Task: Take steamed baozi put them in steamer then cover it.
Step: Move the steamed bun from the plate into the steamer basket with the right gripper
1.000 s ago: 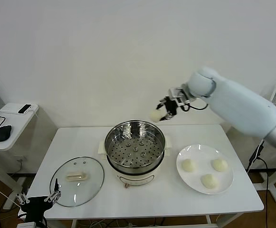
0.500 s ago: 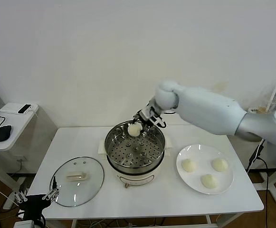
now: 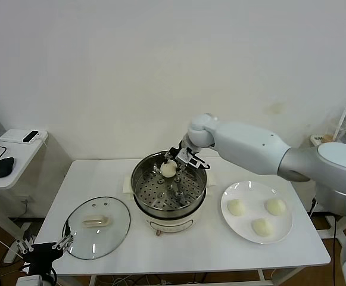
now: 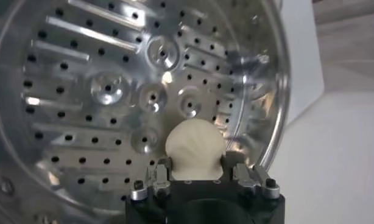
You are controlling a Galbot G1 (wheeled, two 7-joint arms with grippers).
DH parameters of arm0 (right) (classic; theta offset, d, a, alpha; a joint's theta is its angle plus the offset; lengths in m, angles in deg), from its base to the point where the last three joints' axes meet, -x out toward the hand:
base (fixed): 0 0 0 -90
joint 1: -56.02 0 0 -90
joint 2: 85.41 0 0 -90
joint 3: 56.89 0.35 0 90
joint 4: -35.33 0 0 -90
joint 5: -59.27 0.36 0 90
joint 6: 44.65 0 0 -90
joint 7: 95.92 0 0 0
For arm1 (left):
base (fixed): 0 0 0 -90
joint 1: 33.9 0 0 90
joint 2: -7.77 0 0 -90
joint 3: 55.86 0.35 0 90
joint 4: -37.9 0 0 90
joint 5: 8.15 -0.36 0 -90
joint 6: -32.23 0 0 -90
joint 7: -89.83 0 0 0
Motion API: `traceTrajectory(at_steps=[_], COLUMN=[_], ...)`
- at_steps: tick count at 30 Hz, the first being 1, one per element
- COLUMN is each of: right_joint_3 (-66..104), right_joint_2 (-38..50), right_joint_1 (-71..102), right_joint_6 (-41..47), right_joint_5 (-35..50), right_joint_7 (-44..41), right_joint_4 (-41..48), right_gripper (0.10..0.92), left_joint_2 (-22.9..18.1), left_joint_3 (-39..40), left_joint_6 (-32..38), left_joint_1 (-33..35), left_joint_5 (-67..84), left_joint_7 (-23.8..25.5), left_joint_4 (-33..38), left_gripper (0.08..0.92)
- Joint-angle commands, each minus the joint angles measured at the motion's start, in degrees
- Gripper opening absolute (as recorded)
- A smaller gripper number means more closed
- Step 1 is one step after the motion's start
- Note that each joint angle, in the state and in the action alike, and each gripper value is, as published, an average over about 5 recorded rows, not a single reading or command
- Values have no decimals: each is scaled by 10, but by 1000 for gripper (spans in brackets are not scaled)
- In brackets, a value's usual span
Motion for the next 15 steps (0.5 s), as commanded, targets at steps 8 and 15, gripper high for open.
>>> traceTrajectory(at_steps=[8, 15], right_joint_3=[13, 3], right_joint_2=[-20, -9], right_joint_1=[18, -2], right_joint_6=[-36, -7], right_joint_5=[-51, 12], right_joint_7=[29, 2], right_joint_4=[42, 14], right_gripper=[554, 736], left_joint_2=[2, 3], left_joint_3=[-5, -5], left_joint_6=[0, -2], left_joint_1=[0, -1], left_joint_5=[0, 1], left_joint_7=[0, 0], left_joint_4=[1, 1], left_gripper=[823, 823])
